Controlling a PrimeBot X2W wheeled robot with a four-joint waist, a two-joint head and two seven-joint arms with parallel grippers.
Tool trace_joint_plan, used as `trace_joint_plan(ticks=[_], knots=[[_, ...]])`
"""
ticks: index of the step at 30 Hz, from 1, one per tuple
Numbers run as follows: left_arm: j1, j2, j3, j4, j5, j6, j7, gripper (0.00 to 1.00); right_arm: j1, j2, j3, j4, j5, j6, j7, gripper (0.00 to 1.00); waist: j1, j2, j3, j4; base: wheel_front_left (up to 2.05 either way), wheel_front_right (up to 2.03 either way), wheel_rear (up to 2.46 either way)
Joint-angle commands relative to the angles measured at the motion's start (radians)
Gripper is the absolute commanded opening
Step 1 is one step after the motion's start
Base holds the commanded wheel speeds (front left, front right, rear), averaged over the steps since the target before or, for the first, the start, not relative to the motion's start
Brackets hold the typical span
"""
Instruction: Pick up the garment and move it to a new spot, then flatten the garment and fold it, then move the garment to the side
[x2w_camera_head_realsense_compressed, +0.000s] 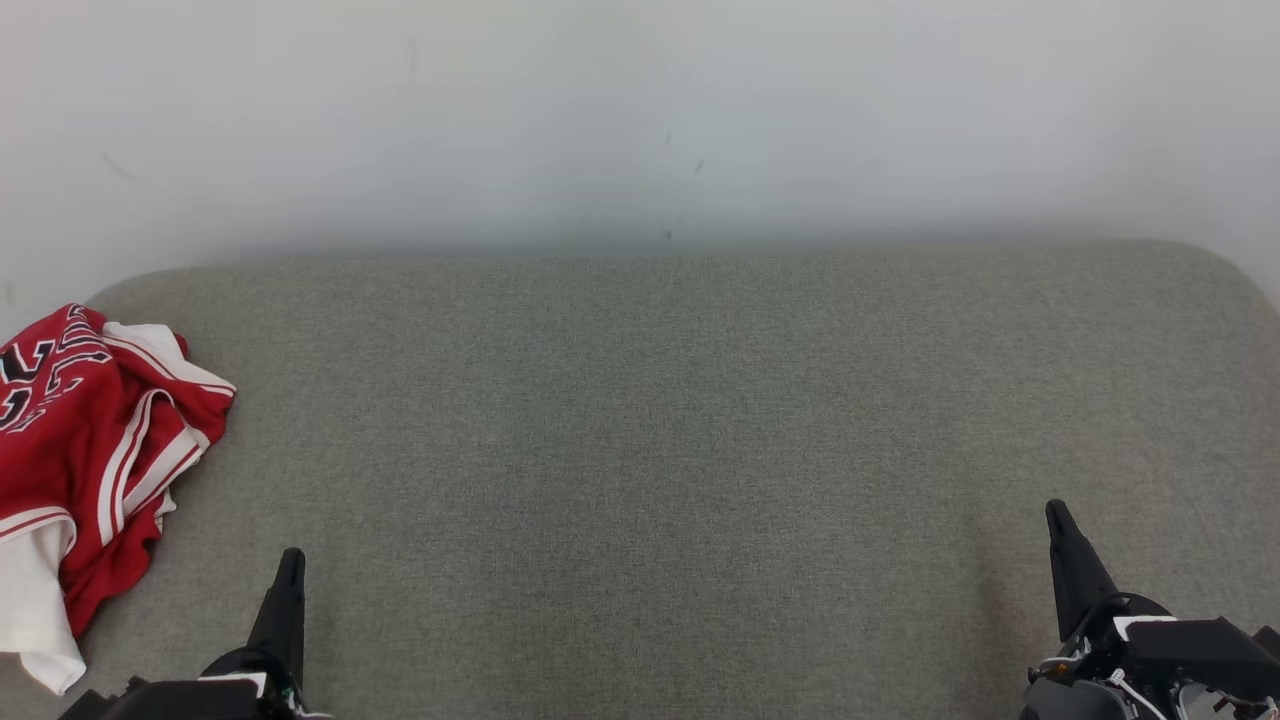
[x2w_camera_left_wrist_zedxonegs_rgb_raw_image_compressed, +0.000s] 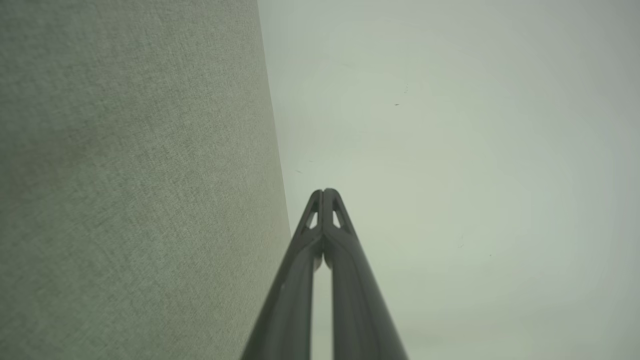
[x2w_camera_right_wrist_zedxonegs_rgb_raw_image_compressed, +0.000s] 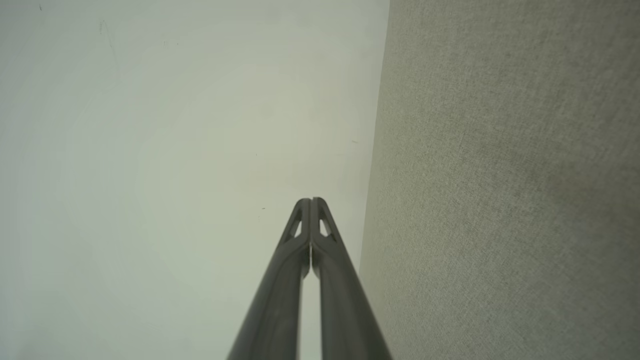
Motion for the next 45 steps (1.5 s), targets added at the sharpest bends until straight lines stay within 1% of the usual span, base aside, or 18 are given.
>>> trace_joint_plan(ticks=[1,4,5,9,15,20,28,36,45], knots=[[-0.008,-0.002,0.002,0.000,-0.005,0.002,-0.001,0.00,-0.006,0.001,0.000,0.000,0.002,-0.002,0.001,0.00,0.0000,0.0000,0.000,0.000,0.00,0.00,0.00],[-0.008,-0.002,0.002,0.000,-0.005,0.002,-0.001,0.00,-0.006,0.001,0.000,0.000,0.002,-0.002,0.001,0.00,0.0000,0.0000,0.000,0.000,0.00,0.00,0.00],[0.000,0.000,0.000,0.000,0.000,0.000,0.000,1.00,0.000,0.000,0.000,0.000,0.000,0.000,0.000,1.00,0.0000,0.0000,0.000,0.000,0.00,0.00,0.00],[0.021,-0.004,-0.004,0.025,0.000,0.000,-0.002,1.00,0.024,0.002,0.003,0.029,-0.001,0.000,-0.003,1.00,0.0000,0.0000,0.000,0.000,0.00,0.00,0.00],[0.025,-0.004,-0.019,0.007,0.009,0.000,-0.029,1.00,0.026,0.002,0.023,0.017,-0.025,0.000,-0.029,1.00,0.0000,0.0000,0.001,0.000,0.00,0.00,0.00],[0.027,-0.003,-0.020,-0.005,0.070,0.000,-0.054,1.00,0.028,0.002,0.036,0.004,-0.083,0.000,-0.054,1.00,0.0000,0.0000,0.001,0.000,0.00,0.00,0.00],[0.028,-0.003,-0.015,-0.034,0.225,0.007,-0.091,1.00,0.029,0.001,0.051,-0.019,-0.242,0.000,-0.091,1.00,0.0000,0.0000,0.001,-0.001,0.00,0.00,0.00],[0.035,-0.002,-0.022,-0.068,0.410,0.027,-0.125,1.00,0.029,0.000,0.069,-0.042,-0.438,0.000,-0.124,1.00,0.0000,0.0000,0.000,-0.003,0.00,0.00,0.00],[0.046,0.007,-0.042,-0.080,0.646,0.043,-0.159,1.00,0.031,0.000,0.085,-0.062,-0.649,-0.001,-0.159,1.00,0.0000,0.0000,0.000,-0.003,0.00,0.00,0.00]])
